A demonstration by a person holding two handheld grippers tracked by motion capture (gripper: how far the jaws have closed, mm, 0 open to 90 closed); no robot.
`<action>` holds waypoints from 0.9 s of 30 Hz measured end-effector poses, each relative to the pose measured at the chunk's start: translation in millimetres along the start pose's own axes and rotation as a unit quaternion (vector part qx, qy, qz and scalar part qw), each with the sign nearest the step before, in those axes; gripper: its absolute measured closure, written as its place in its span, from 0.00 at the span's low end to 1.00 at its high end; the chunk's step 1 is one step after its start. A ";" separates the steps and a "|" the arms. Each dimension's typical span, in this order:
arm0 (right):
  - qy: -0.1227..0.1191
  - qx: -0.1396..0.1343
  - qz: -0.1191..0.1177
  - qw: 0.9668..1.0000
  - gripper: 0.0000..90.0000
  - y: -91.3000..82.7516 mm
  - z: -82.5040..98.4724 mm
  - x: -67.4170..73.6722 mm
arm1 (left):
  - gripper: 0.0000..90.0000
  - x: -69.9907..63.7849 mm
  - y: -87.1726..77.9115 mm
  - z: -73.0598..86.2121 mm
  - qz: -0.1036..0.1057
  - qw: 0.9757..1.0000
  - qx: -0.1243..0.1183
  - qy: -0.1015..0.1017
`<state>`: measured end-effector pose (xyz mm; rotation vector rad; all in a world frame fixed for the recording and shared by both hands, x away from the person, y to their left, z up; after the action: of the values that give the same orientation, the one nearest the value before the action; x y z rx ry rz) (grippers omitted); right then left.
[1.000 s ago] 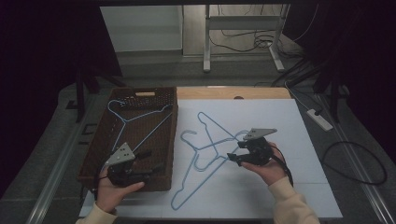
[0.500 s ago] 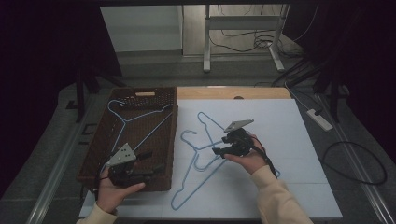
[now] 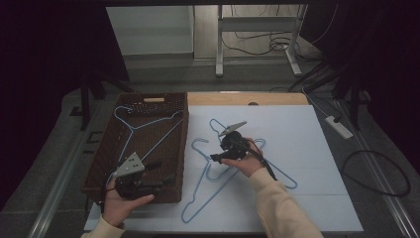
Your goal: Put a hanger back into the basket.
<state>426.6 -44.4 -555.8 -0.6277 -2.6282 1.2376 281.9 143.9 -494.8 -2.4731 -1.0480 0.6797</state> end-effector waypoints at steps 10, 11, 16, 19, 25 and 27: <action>-0.013 0.020 -0.003 1.000 0.47 33.7 -14.2 0.8 | 0.37 0.3 -0.6 0.1 -0.001 1.000 0.000 0.000; -0.013 0.020 -0.003 1.000 0.47 33.7 -14.2 0.8 | 0.37 0.3 -0.6 0.1 -0.001 1.000 0.000 0.000; -0.016 0.029 -0.004 0.999 0.51 44.5 -17.9 -0.4 | 0.37 0.2 -0.4 0.3 -0.001 1.000 0.000 0.001; -0.020 0.034 -0.007 0.999 0.55 49.4 -19.9 0.2 | 0.37 0.4 0.0 0.5 -0.001 1.000 0.000 0.001; -0.029 0.061 -0.004 0.998 0.64 60.6 -21.7 2.3 | 0.37 0.7 -0.6 0.2 -0.002 1.000 -0.001 0.000; -0.035 0.076 -0.003 0.997 0.67 63.6 -21.8 4.5 | 0.37 0.8 -0.9 0.3 -0.001 1.000 0.001 0.000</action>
<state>448.8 8.8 -590.7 -0.5612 -2.5571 1.4653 281.7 145.2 -494.8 -2.4704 -1.0503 0.6780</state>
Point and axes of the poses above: each handheld gripper's, and its own axes: y roughly forward along the jaws, z roughly out of its underside, x roughly to its left, the point moved 9 cm from there along y, roughly forward along the jaws, and after that the axes turned 10 degrees about -y, right-handed, at the moved point
